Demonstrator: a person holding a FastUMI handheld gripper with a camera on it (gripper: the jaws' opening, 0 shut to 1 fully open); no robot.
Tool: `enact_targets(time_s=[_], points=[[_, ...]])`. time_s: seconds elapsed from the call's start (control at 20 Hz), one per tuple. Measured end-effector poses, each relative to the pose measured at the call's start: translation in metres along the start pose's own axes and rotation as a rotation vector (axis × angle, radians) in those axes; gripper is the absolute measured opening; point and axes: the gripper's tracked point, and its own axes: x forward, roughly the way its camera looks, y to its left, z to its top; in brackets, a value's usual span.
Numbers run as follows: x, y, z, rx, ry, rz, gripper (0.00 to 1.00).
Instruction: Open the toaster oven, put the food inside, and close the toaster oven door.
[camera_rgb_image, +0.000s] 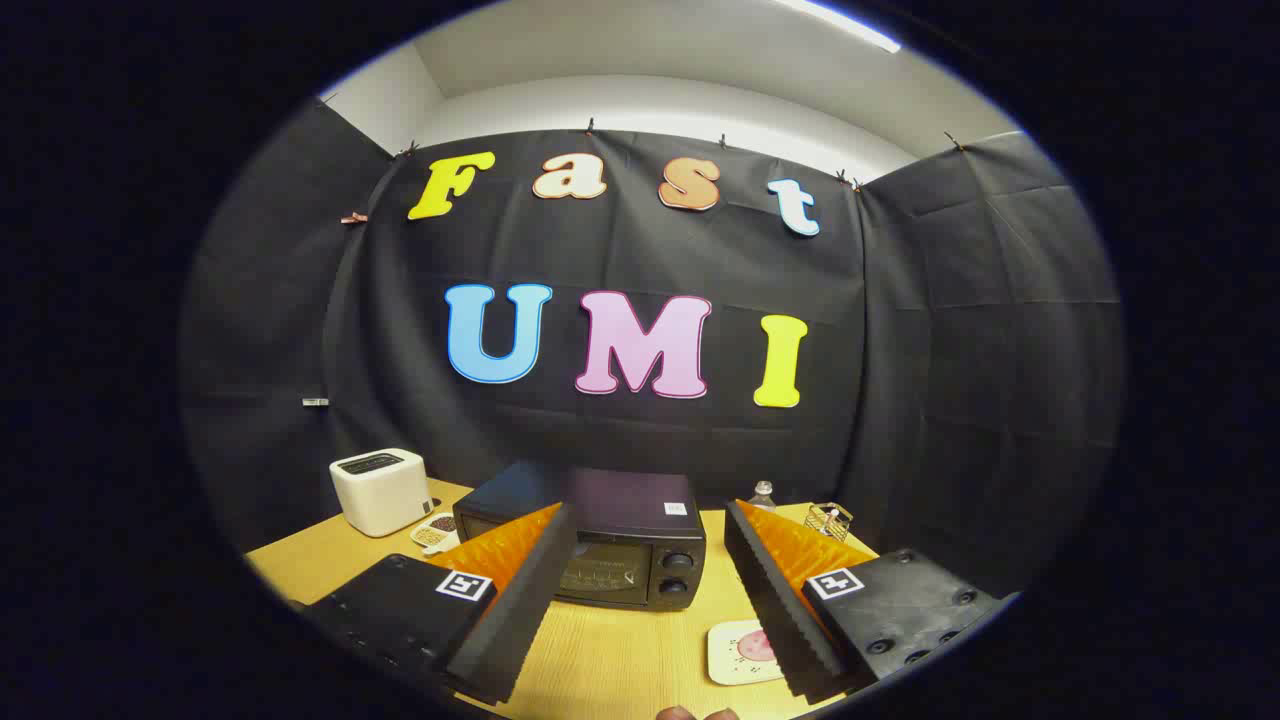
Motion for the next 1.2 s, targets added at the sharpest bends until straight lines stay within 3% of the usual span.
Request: enact_targets(time_s=[0.9,1.2], points=[[0.000,0.013,-0.012,-0.004,0.052,-0.001,0.98],[0.022,0.034,-0.024,0.056,0.090,0.014,0.98]])
